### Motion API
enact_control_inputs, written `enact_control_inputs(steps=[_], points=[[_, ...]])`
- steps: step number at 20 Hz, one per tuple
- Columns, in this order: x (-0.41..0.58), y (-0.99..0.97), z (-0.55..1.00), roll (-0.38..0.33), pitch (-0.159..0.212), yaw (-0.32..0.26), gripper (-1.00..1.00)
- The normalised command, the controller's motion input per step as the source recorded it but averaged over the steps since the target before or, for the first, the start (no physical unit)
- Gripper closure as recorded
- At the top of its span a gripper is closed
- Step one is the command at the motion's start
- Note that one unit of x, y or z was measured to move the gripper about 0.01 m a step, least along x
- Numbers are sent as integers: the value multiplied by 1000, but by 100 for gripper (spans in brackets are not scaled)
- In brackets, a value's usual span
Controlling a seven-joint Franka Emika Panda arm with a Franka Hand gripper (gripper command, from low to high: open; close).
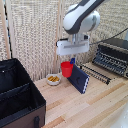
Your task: Kindly spot and seek the red cup placed ahead of you. Cautiously adjust your gripper towards the red cup, gripping it gently. Find the after-storage area of the caddy. Relocate the red cup in your grip over the rear portion and softly release it into the compartment.
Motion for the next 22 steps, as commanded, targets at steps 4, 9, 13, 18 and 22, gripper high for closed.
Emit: enact_control_inputs(steps=[4,9,13,18,22], points=[[700,228,836,68,69,-2,100],[697,355,830,59,104,0,100],[612,523,847,33,66,0,100],[506,685,802,32,63,0,100],[424,772,706,24,65,0,100]])
